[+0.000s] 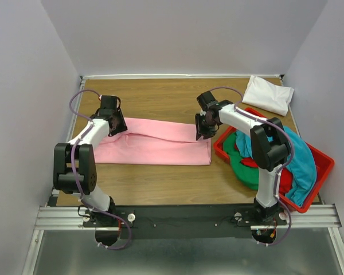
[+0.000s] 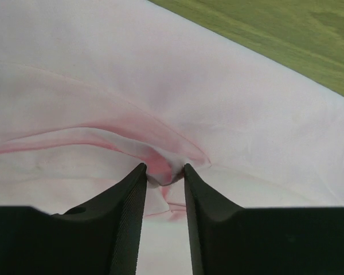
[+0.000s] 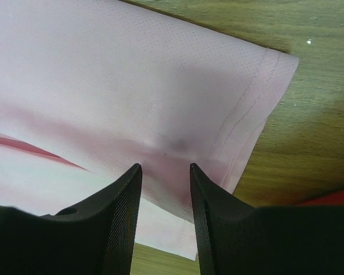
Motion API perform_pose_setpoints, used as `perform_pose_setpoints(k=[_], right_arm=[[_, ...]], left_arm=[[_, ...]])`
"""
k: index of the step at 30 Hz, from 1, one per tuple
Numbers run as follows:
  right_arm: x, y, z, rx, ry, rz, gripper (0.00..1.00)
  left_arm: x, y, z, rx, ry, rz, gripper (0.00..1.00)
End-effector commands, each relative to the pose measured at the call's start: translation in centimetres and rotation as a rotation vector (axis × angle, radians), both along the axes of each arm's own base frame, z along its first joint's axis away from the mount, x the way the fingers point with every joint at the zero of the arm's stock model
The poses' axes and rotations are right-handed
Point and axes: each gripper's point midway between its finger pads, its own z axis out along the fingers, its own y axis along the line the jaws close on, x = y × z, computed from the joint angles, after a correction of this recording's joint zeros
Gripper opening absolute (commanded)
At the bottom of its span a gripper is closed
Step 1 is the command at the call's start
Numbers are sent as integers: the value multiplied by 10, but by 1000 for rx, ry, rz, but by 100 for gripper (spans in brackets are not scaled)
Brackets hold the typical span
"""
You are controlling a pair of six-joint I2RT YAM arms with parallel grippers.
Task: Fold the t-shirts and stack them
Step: Fold the tshirt
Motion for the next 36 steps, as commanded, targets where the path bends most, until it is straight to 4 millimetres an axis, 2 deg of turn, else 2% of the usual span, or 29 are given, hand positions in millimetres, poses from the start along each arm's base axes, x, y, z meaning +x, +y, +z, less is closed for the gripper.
perform_pose_setpoints(k=[1,8,12,16,19,22,27,30,33,34,36], right_arm=[[-3,3,4,1,-16,22,46],[-9,0,0,-5,-5,22,46],[-12,-1,-1,-12,-3,22,46],[-12,-1,-1,-12,-3,22,46],[-11,-1,0,-10,-7,22,46],[-8,1,2,-6,-14,22,46],[-7,3,5,0,-19,26,46],[-6,2,7,1,-24,22,46],[-8,1,7,-1,-25,18,47],[-9,1,8,1,-24,17,46],[-9,1,9,0,-27,13,46]], left_arm=[[-11,-4,2,-16,14,-1,37],[-38,-6,-3,-39,35,4,34],[-59,-17,-7,-103,49,-15,34],[-69,-27,1,-161,32,-29,48],[-73,-34,17,-197,-2,-45,59],[-61,-24,33,-154,-52,-15,68],[-20,7,54,-42,-115,81,70],[5,13,53,-16,-134,105,70],[21,16,38,-2,-127,121,70],[24,16,25,2,-101,122,70],[29,14,15,-3,-88,111,70]])
